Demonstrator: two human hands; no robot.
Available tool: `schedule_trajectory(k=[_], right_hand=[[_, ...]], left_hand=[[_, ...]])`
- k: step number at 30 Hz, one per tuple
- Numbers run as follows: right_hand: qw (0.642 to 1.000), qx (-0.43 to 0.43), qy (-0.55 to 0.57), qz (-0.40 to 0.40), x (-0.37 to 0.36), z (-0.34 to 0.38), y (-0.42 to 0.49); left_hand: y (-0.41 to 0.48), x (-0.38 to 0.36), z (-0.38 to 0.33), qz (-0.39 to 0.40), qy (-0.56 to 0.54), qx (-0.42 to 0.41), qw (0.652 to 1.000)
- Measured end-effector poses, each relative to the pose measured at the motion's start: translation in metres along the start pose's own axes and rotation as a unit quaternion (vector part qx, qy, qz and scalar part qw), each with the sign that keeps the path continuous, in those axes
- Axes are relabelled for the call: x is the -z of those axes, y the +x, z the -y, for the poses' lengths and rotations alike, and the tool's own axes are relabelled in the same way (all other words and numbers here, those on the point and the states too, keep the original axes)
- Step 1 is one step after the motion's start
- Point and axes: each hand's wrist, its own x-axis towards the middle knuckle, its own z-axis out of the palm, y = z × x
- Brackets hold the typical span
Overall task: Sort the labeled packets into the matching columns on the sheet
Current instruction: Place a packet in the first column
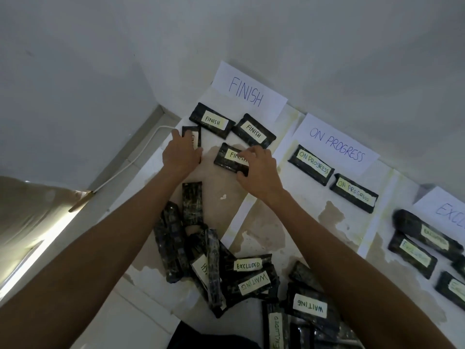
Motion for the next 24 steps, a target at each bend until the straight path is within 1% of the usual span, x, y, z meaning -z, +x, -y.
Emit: schedule_trajectory(k=[2, 3, 5, 6, 7, 8, 10, 13, 15, 17, 19, 22, 24], right_hand=[[1.0, 0.023, -0.018, 0.005, -0.003, -0.008, 0.007], [0.999, 0.031, -0.025, 0.015, -0.004, -0.012, 0.011], [0.997, 0.026, -0.044, 0.051, -0.004, -0.023, 0.019], [0.996, 0.022, -0.051, 0.066, -0.005, -0.028, 0.023], [0.995, 0.02, -0.055, 0.076, -0.005, -0.033, 0.026], [0.995, 0.022, -0.057, 0.082, -0.006, -0.037, 0.028], [0.994, 0.027, -0.06, 0.083, -0.008, -0.042, 0.033], [0.995, 0.019, -0.063, 0.068, -0.01, -0.042, 0.037], [0.996, 0.013, -0.06, 0.061, -0.011, -0.04, 0.038], [0.996, 0.011, -0.058, 0.062, -0.011, -0.039, 0.039], [0.996, 0.012, -0.061, 0.065, -0.01, -0.038, 0.039], [0.995, 0.01, -0.067, 0.069, -0.007, -0.036, 0.039], [0.995, 0.004, -0.069, 0.075, -0.005, -0.034, 0.039]], left_hand=[[0.002, 0.001, 0.003, -0.017, 0.058, -0.008, 0.998], [0.003, 0.001, 0.008, -0.039, 0.075, -0.033, 0.996], [0.006, -0.002, 0.027, -0.072, 0.076, -0.146, 0.984], [0.008, -0.003, 0.038, -0.059, 0.069, -0.208, 0.974], [0.011, -0.005, 0.049, -0.038, 0.064, -0.25, 0.965], [0.013, -0.006, 0.056, -0.019, 0.065, -0.268, 0.961], [0.018, -0.009, 0.061, -0.009, 0.076, -0.253, 0.964], [0.028, -0.016, 0.053, -0.048, 0.063, -0.216, 0.973], [0.032, -0.019, 0.041, -0.071, 0.02, -0.177, 0.981], [0.032, -0.023, 0.026, -0.068, -0.034, -0.128, 0.989], [0.031, -0.026, 0.016, -0.063, -0.092, -0.096, 0.989], [0.031, -0.029, 0.01, -0.048, -0.155, -0.075, 0.984], [0.03, -0.028, 0.008, -0.034, -0.178, -0.077, 0.98]])
